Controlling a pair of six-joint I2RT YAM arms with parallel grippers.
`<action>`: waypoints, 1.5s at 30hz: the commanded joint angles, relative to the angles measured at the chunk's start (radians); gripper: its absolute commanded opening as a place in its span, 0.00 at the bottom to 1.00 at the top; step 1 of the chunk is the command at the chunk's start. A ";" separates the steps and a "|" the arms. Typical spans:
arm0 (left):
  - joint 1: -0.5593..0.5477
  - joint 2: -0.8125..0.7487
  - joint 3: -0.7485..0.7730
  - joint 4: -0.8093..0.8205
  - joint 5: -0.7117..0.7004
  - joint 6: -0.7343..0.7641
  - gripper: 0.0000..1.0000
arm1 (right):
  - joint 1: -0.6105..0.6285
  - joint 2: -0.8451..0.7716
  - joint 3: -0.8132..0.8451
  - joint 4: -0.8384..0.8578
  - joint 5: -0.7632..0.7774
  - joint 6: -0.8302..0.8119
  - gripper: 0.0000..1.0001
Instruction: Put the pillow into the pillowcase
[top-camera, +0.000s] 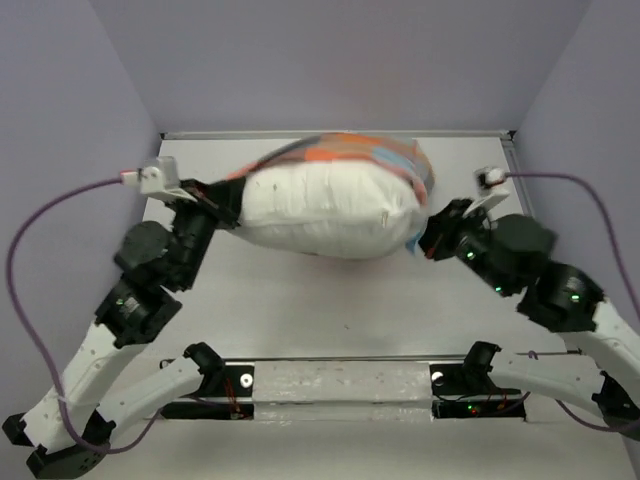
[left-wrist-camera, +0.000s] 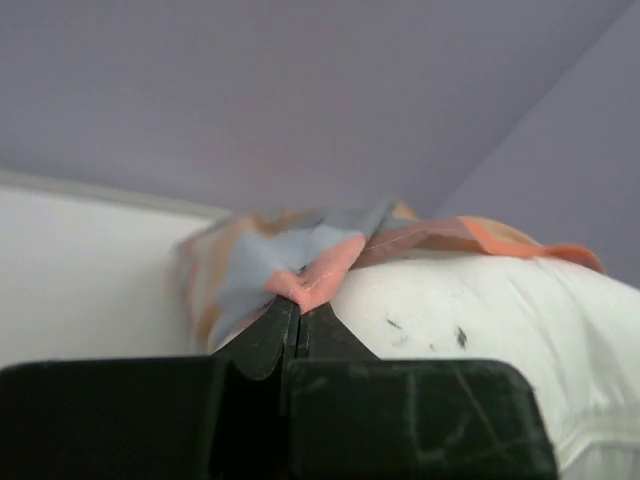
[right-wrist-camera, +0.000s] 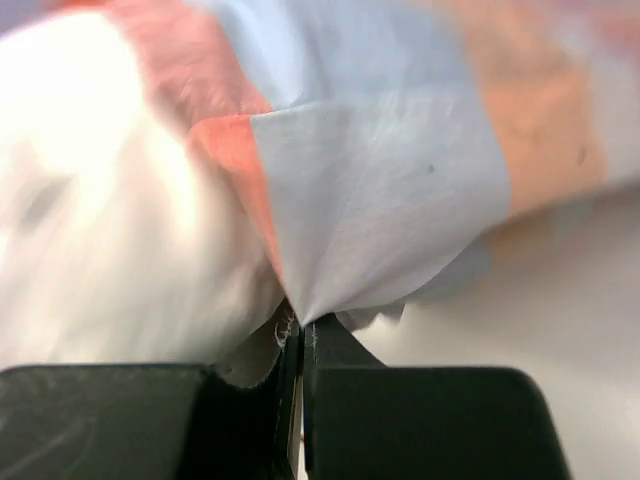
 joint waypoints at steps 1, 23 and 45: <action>0.001 0.083 0.555 0.118 0.116 0.134 0.00 | 0.001 0.107 0.589 0.075 0.006 -0.243 0.00; 0.003 0.385 0.901 -0.011 -0.013 0.314 0.00 | 0.001 0.604 1.130 -0.016 0.083 -0.474 0.00; 0.030 0.477 1.164 -0.146 0.183 0.239 0.00 | 0.001 0.320 0.929 0.377 -0.164 -0.442 0.00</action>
